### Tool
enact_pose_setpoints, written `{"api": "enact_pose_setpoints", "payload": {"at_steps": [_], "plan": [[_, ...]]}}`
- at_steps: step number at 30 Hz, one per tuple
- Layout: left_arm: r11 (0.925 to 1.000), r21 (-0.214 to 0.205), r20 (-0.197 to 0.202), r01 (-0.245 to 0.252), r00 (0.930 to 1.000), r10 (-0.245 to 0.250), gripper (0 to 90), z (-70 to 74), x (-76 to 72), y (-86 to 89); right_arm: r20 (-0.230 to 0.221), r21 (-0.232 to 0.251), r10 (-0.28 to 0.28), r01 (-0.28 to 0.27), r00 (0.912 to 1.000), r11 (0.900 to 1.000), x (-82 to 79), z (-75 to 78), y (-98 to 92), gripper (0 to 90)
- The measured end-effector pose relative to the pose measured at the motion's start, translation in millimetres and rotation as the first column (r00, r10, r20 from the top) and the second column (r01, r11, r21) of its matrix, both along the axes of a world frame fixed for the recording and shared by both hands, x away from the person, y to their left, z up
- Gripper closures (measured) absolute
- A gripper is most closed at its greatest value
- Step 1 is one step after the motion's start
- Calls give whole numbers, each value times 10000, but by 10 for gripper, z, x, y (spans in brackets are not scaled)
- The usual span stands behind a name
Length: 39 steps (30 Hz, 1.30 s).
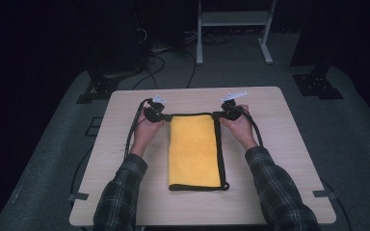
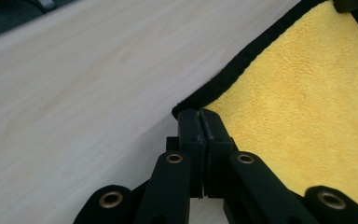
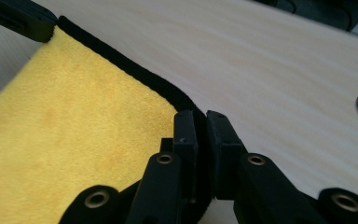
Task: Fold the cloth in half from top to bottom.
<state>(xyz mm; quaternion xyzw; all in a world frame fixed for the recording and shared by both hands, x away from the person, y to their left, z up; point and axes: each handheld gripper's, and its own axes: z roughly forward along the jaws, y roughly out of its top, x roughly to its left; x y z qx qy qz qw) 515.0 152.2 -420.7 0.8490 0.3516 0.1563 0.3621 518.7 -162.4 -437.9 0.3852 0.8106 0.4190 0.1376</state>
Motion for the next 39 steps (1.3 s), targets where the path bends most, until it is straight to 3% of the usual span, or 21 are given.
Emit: {"api": "enact_pose_setpoints", "payload": {"at_steps": [5, 12, 26, 39], "plan": [[9991, -366, 199, 198, 9996, -190, 889, 102, -115, 13, 161, 355, 289, -295, 9995, 9989, -89, 105, -41, 820], [9956, -710, 108, 620, 9981, -614, 889, 153, -347, 61, 168, 1088, 920, -933, 9956, 9897, -310, 124, -111, 819], [9889, -861, -6, 1210, 9926, -1215, 889, 100, -898, 114, 144, 968, 1792, -1797, 9837, 9789, -787, -3, -207, 819], [9833, -1111, -149, 1444, 9890, -1469, 889, 26, -1292, 171, 132, 853, 2312, -2314, 9728, 9691, -1187, -44, -200, 818]]}}
